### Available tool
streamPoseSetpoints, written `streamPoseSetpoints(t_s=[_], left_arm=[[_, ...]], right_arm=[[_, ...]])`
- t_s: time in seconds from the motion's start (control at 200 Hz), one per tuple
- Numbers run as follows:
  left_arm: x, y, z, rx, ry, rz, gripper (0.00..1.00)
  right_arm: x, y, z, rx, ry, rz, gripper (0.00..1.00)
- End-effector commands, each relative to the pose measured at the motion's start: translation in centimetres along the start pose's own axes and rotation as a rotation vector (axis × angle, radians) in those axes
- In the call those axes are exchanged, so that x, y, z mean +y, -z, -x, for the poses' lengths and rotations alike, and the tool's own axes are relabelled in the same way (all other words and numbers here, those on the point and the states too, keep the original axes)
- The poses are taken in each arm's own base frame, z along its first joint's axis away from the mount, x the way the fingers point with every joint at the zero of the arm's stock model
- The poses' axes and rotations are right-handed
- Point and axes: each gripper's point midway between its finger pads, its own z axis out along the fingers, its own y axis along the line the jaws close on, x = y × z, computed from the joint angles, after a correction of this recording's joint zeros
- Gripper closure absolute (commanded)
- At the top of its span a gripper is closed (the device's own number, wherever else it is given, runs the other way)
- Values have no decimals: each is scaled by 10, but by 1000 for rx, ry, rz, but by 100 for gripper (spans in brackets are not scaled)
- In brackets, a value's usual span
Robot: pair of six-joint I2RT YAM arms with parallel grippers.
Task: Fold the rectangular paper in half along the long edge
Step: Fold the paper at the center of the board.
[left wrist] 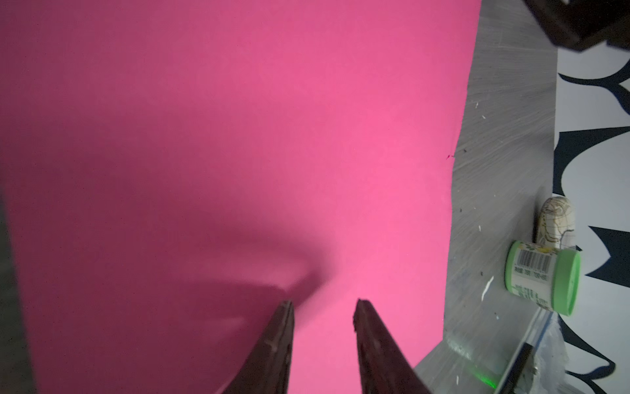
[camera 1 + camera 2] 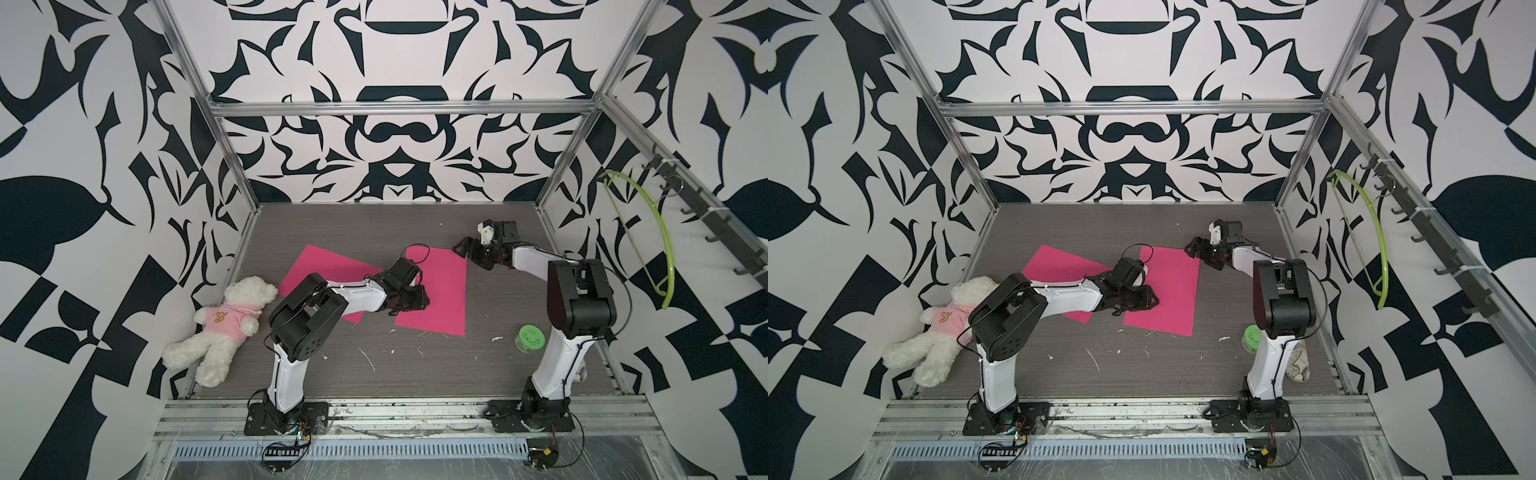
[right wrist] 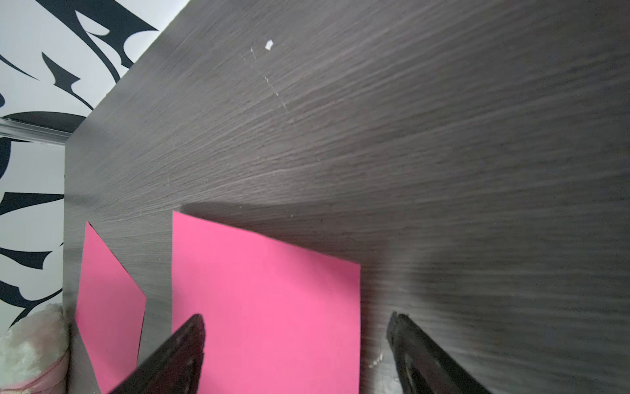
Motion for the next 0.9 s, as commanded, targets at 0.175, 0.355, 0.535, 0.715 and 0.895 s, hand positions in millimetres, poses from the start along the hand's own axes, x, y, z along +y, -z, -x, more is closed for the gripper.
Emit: streamPoseSetpoints(t_s=[0.175,0.355,0.535,0.715,0.895], left_arm=[[34,5,-43,69,119,94,63],[35,3,-42,62,137,99,63],[38,2,-40,47,169,112,62],[37,0,-37,27,197,104,62],[39,-2,-37,23,216,103,62]], right_arm=[[11,-15,5,41,-7,69,17],[17,-24,-9,106,-28,148,20],[30,-15,-30,136,-42,251,22],[37,3,-54,133,-67,310,24],[33,22,-78,119,-88,298,24]])
